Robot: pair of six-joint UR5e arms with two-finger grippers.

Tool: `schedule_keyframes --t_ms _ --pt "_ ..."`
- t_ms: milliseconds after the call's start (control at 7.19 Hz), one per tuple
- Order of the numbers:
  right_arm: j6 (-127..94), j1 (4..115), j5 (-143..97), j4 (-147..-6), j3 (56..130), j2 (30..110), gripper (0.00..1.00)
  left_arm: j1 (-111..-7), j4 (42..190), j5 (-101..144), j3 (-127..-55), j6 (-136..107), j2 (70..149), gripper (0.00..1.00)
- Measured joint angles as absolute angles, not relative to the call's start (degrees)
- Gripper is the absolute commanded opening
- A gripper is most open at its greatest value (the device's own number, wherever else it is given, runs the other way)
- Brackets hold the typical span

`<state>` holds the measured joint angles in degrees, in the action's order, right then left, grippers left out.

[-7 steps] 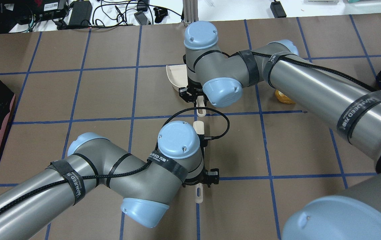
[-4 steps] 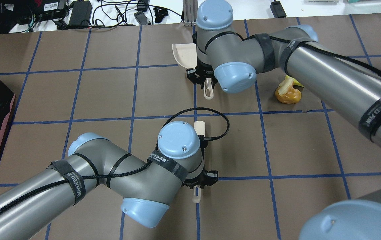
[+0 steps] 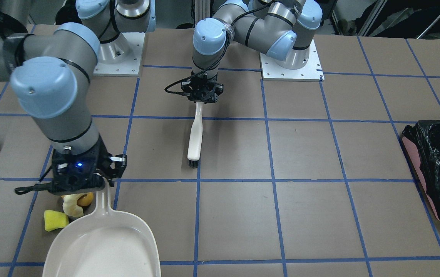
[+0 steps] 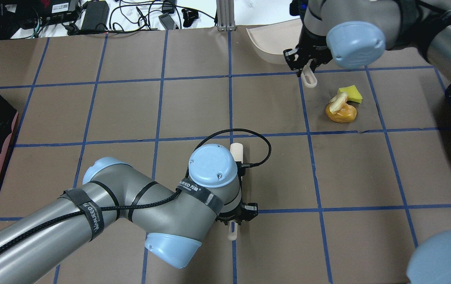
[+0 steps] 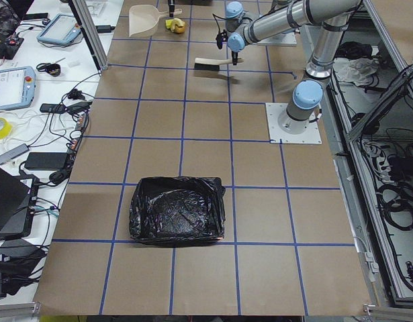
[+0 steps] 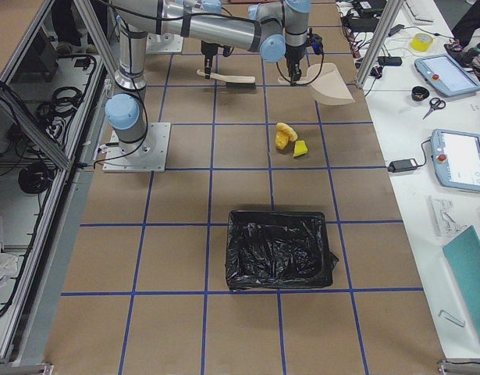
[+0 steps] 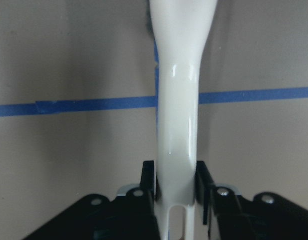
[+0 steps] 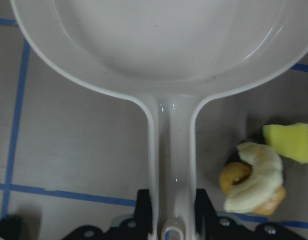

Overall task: Sweep and dump trash in nearest bin
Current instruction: 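Carry the dustpan with the right gripper beside the trash items while lifting the brush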

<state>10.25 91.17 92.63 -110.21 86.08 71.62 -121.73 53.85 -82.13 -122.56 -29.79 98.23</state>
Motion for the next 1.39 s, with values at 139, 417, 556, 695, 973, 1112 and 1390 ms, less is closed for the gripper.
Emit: schedule_keyframes --t_ms 139,417,556,695,973,1112,1390 --pt "17.2 88.68 95.08 -107.96 86.22 73.02 0.26 -121.73 53.87 -82.12 -122.51 -29.79 98.48 0.49" --pt "28.13 84.42 98.2 -103.86 86.48 75.18 0.25 -121.73 53.86 -81.98 -122.36 -29.74 98.97 0.0" --pt "34.16 81.8 98.42 -102.81 86.48 75.81 0.24 -121.73 53.75 -81.54 -122.23 -29.76 99.19 0.0" --pt "40.34 78.86 98.28 -102.29 86.49 76.14 0.24 -121.71 53.69 -80.76 -122.09 -29.99 99.3 0.0" --pt "51.93 72.95 97.94 -101.98 86.62 76.31 0.24 -121.59 53.9 -80.62 -121.24 -32.06 99.31 0.0" --pt "58.51 69.69 97.46 -101.89 86.77 76.33 0.24 -121.43 55.31 -80.94 -119.26 -34.31 99.21 0.0" --pt "74.93 65.76 97.19 -101.85 86.96 76.32 0.24 -120.98 59.22 -81.04 -111.83 -39.23 99.58 0.0"
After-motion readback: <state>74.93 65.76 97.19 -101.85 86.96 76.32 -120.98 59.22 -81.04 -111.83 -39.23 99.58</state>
